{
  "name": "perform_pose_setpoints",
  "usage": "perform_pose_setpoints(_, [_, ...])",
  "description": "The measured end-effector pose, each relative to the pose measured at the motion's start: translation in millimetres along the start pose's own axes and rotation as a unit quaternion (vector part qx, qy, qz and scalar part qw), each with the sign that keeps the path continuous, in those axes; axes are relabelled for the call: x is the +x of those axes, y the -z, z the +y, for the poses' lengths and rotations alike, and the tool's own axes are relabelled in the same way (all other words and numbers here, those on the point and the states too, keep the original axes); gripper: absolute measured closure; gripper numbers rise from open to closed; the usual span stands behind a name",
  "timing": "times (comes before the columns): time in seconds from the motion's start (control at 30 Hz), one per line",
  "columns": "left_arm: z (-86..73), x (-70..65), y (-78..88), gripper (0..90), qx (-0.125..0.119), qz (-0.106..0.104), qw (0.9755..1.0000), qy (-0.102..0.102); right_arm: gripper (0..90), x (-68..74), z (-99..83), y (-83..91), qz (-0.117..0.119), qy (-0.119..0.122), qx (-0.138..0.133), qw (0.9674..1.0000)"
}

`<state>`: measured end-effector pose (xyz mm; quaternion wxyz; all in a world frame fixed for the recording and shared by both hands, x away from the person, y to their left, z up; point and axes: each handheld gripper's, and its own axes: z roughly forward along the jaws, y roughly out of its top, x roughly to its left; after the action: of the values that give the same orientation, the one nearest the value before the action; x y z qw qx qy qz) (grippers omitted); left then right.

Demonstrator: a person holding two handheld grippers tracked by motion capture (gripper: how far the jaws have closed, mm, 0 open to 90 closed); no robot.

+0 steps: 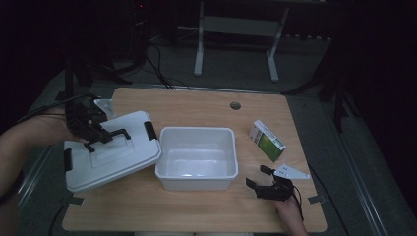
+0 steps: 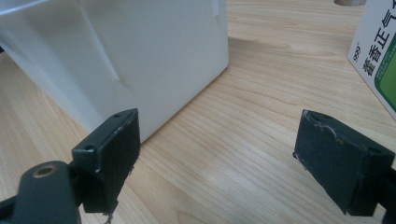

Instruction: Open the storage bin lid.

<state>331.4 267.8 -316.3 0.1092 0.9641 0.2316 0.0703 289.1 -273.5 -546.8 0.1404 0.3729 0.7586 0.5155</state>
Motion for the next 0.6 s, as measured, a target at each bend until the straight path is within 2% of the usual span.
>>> perform_pose_setpoints(0.17, [-17.9, 4.3, -12.5, 83.4, 0.007, 0.0, 0.9999, 0.016, 14.2, 0.3, -0.2, -0.4, 0.0, 0.001, 0.002, 1.0])
perform_pose_setpoints(0.23, [-23.2, 5.2, -18.8, 83.4, 0.001, 0.003, 0.9998, 0.018, 14.2, 0.5, -0.2, -0.4, -0.001, 0.001, 0.002, 1.0])
perform_pose_setpoints(0.4, [-32.4, 8.6, -31.2, 83.4, -0.006, 0.007, 0.9996, 0.028, 14.2, 0.6, -0.1, -0.6, -0.002, 0.001, 0.003, 1.0])
perform_pose_setpoints(0.6, [-41.8, 14.6, -52.4, 83.4, 0.001, 0.007, 0.9991, 0.043, 14.2, 1.1, -0.2, -1.1, -0.003, 0.003, 0.004, 1.0])
